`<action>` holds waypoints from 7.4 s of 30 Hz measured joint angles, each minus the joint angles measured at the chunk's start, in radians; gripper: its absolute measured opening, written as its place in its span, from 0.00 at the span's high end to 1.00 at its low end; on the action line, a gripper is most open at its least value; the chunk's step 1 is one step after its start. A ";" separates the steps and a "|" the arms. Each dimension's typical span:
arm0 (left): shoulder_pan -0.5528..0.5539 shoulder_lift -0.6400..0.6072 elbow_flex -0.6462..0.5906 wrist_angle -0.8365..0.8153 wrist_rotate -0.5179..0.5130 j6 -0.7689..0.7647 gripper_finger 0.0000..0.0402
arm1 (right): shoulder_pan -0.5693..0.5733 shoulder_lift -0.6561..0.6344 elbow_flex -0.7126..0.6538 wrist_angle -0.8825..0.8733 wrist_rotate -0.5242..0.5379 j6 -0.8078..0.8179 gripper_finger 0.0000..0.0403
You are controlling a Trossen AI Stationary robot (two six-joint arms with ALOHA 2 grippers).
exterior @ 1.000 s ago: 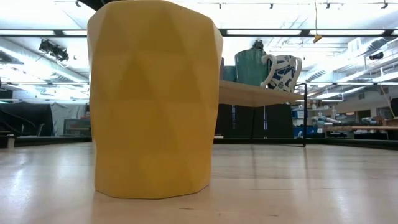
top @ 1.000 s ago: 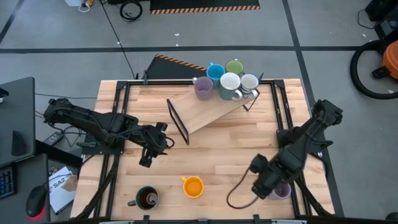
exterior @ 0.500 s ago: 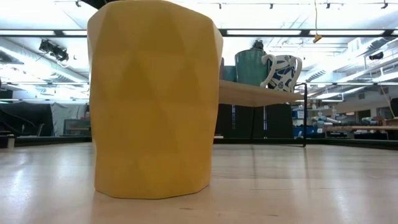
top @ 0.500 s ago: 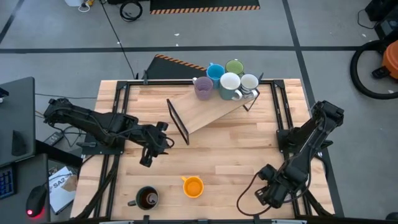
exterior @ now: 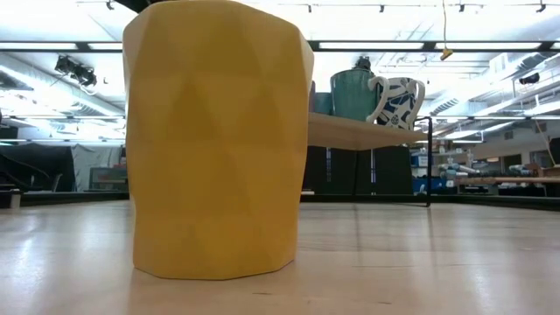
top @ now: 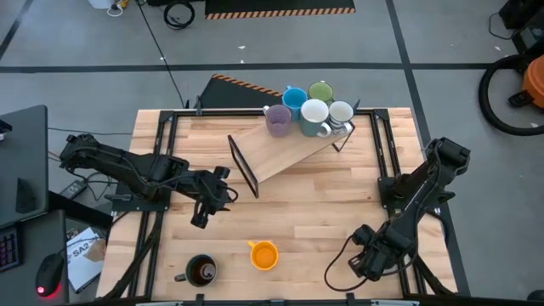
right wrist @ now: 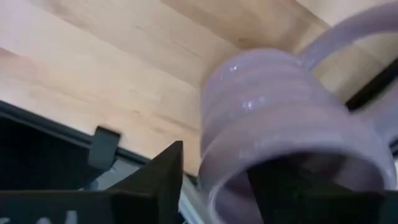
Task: Place coffee mugs
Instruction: Put the purple mug on the shelf
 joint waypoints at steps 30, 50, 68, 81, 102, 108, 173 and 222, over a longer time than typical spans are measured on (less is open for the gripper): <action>0.000 0.010 0.000 0.081 -0.061 -0.168 0.69 | -0.461 0.001 0.116 -0.121 0.157 -1.007 0.90; 0.009 0.008 0.036 0.034 -0.165 -0.295 0.69 | -0.615 0.132 0.568 -0.382 0.291 -1.380 0.89; 0.097 -0.110 0.068 0.014 -0.243 -0.125 0.69 | -0.773 0.377 1.074 -0.479 0.415 -1.758 0.89; 0.124 -0.108 0.067 0.007 -0.243 -0.164 0.69 | -0.889 0.410 1.073 -0.394 0.349 -1.883 0.89; 0.124 -0.108 0.067 0.003 -0.224 -0.200 0.69 | -0.943 0.422 1.074 -0.314 0.341 -1.911 0.76; 0.124 -0.108 0.067 0.000 -0.224 -0.198 0.69 | -0.947 0.422 1.074 -0.262 0.377 -1.948 0.68; 0.123 -0.107 0.067 -0.021 -0.236 -0.191 0.69 | -0.583 0.109 0.347 0.207 1.073 -1.586 0.65; 0.131 -0.043 0.067 -0.023 -0.402 -0.178 0.69 | -0.847 0.090 -0.001 1.048 0.803 -1.927 0.59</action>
